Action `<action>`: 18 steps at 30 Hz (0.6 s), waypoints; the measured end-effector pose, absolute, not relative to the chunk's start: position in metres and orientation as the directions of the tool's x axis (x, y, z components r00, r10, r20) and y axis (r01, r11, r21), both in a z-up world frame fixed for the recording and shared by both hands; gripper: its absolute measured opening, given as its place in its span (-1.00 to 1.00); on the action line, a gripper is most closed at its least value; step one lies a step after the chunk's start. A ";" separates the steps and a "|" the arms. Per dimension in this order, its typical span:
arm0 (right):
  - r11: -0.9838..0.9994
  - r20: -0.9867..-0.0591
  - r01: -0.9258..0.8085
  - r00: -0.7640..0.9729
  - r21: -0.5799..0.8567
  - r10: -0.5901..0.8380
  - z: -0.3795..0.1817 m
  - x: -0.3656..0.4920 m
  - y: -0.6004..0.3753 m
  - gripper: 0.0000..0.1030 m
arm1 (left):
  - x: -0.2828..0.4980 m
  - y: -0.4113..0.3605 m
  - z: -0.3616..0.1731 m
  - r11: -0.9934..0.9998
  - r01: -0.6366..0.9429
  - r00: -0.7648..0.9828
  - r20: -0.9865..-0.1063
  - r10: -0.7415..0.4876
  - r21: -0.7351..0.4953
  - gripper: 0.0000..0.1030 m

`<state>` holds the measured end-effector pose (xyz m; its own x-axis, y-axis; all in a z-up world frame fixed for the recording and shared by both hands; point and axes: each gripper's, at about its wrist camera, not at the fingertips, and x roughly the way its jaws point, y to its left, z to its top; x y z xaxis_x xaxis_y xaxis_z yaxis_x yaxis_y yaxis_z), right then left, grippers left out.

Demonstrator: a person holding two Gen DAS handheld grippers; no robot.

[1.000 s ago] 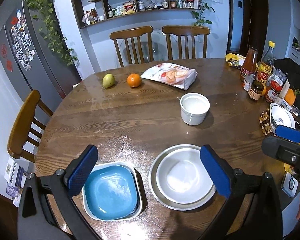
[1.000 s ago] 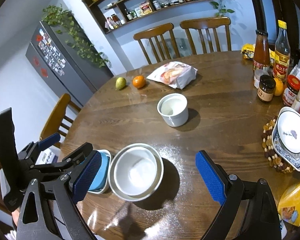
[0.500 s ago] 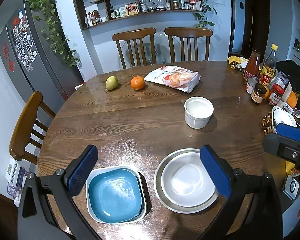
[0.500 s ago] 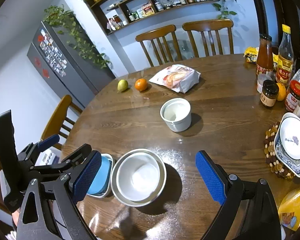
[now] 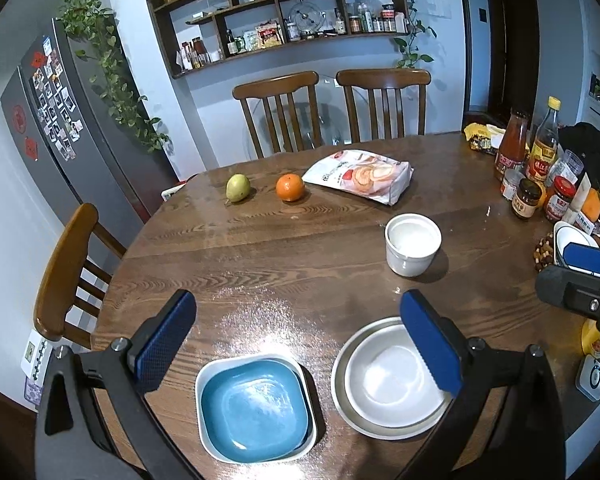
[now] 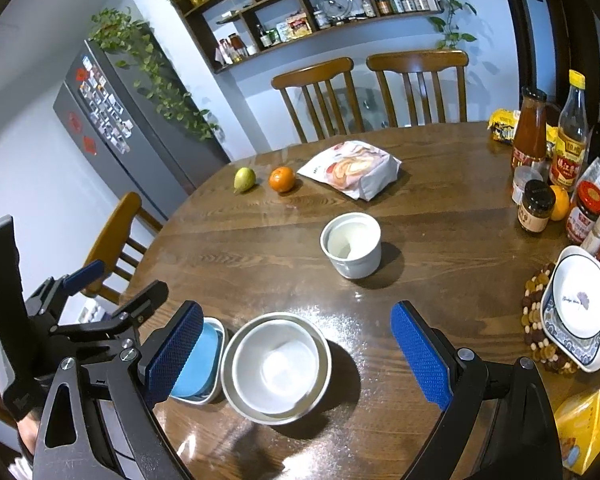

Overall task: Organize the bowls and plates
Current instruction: 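Pull both tools back from the nested white bowls, then move both tools toward the small white ramekin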

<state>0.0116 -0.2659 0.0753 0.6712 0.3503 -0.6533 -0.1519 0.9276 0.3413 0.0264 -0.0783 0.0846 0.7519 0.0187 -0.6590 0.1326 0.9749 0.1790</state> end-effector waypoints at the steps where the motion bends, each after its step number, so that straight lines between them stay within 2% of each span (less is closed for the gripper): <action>1: 0.929 -0.653 -0.152 0.672 0.339 0.348 0.076 0.012 -0.266 0.85 | 0.027 -0.078 0.086 0.975 0.132 0.753 -0.658 0.018 0.177 0.98; 18: 0.938 -0.630 -0.132 0.709 0.321 0.316 0.095 0.027 -0.269 0.85 | 0.048 -0.086 0.099 0.971 0.184 0.759 -0.650 -0.043 0.150 0.98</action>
